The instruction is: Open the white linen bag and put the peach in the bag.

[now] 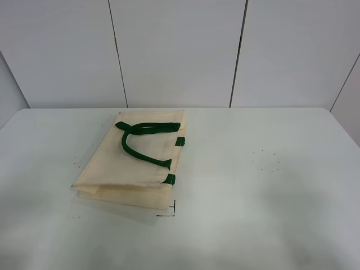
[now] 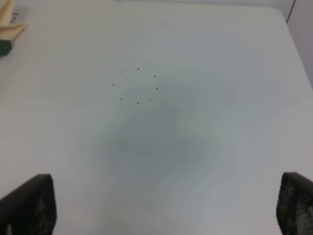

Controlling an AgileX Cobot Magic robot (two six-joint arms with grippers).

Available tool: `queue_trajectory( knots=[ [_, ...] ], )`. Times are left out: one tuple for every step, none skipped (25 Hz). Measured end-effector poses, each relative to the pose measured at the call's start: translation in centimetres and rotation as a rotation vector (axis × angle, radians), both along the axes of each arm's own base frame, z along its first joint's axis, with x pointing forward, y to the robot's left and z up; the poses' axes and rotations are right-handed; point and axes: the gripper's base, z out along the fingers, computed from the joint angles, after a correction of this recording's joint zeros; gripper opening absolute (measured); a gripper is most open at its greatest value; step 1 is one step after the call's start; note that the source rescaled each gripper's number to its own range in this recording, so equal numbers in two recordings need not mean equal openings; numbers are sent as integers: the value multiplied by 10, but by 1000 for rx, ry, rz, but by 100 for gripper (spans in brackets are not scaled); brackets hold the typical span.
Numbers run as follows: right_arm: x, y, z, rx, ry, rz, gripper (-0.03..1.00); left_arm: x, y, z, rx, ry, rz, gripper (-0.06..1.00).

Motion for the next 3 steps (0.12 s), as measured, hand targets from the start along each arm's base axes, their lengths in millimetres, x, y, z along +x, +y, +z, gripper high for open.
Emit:
queue_trajectory(
  knots=[
    [0,0,0,0,0,0,100,0,0,0,0,0,0,91],
    [0,0,0,0,0,0,100,0,0,0,0,0,0,91],
    [0,0,0,0,0,0,100,0,0,0,0,0,0,91]
  ],
)
